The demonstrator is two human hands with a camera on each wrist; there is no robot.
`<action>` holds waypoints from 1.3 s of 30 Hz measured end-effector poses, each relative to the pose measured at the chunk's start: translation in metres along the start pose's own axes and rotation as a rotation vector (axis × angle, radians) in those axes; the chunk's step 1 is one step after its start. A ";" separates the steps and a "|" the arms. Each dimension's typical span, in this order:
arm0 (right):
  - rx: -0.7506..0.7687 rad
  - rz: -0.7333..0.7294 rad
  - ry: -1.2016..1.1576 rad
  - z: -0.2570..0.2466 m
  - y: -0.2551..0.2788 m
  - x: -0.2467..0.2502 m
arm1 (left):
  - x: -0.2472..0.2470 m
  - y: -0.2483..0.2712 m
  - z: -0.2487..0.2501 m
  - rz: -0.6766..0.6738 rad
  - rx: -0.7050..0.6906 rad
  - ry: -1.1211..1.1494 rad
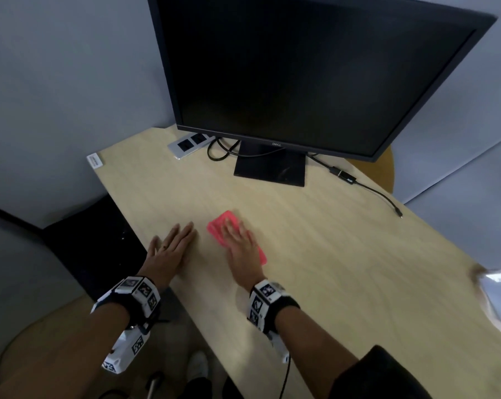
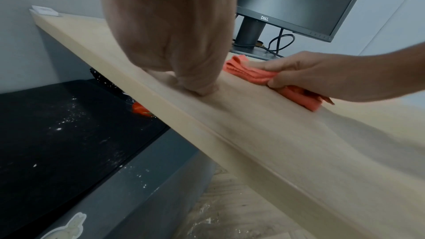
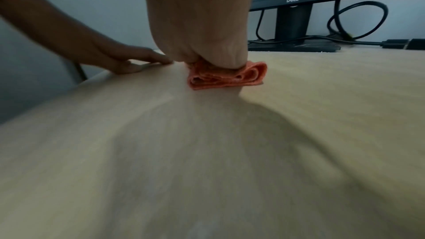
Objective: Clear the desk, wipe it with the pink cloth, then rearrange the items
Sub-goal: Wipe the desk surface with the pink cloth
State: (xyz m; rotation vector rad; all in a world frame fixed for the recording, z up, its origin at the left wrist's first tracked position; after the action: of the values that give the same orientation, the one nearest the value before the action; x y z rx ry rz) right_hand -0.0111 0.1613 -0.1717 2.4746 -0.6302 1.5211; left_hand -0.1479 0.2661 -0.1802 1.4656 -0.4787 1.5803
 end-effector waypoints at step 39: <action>-0.544 0.152 -0.185 0.039 0.367 0.126 | -0.020 0.108 0.294 0.046 -0.965 0.123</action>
State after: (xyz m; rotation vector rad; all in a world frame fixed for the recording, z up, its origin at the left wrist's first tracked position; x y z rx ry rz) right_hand -0.0908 -0.2152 -0.1066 2.1861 -1.1151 0.9875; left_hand -0.0650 -0.0264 -0.1025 0.6161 -1.0230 1.1722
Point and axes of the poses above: each hand's wrist, its own y-axis away from the middle knuckle, its own x-axis out of the back of the hand, z = x × y, the point moved 6 cm from there along -y, towards the middle knuckle, and after that the axes turned 2 degrees about z, right-handed, at the moved point
